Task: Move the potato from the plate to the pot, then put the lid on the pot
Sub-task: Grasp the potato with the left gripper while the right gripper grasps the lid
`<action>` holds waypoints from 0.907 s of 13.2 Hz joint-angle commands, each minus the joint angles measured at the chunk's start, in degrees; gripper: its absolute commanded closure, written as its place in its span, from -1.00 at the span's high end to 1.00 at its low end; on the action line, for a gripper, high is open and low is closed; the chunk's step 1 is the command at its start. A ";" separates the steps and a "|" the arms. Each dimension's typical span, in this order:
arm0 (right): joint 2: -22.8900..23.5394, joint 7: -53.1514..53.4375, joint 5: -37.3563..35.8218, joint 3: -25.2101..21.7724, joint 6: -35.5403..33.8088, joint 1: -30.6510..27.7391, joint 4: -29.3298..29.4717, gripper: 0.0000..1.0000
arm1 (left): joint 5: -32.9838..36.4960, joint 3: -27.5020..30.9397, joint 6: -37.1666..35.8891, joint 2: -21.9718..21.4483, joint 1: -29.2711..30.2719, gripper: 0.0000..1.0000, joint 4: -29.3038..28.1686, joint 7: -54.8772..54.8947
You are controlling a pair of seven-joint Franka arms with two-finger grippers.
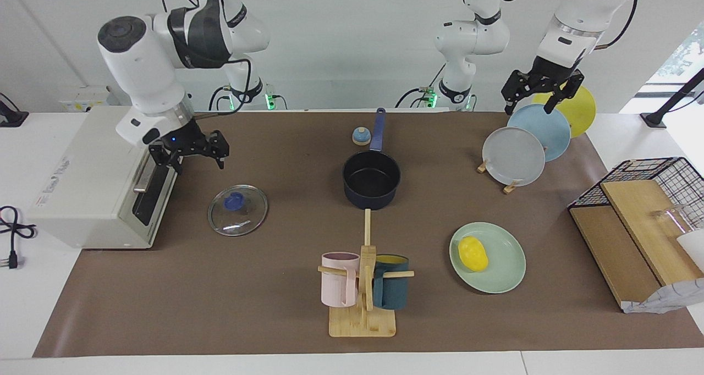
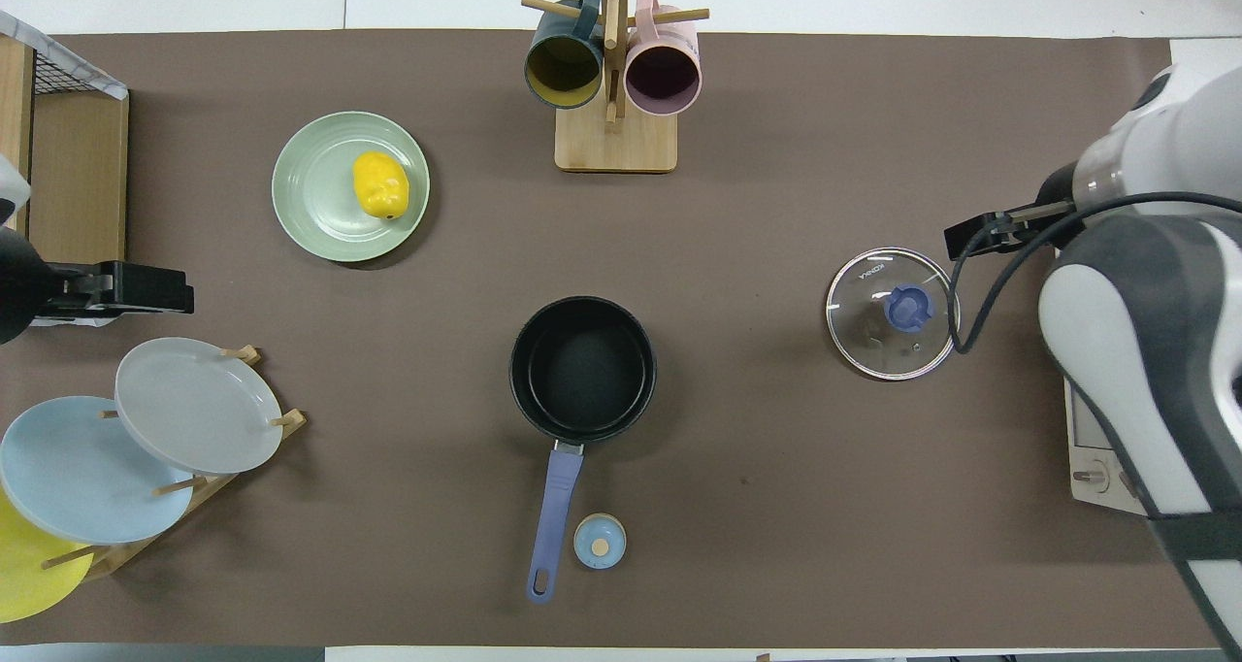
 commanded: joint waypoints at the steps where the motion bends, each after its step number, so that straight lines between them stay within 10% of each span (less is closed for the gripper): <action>1: 0.92 0.52 0.71 0.02 5.95 0.43 -4.96 1.00 | -0.29 0.49 2.51 5.14 -1.25 1.00 1.99 -1.71; 12: 2.84 0.61 0.71 0.02 25.11 1.65 -20.53 1.00 | -4.86 0.93 11.73 46.20 -2.40 1.00 28.90 -3.55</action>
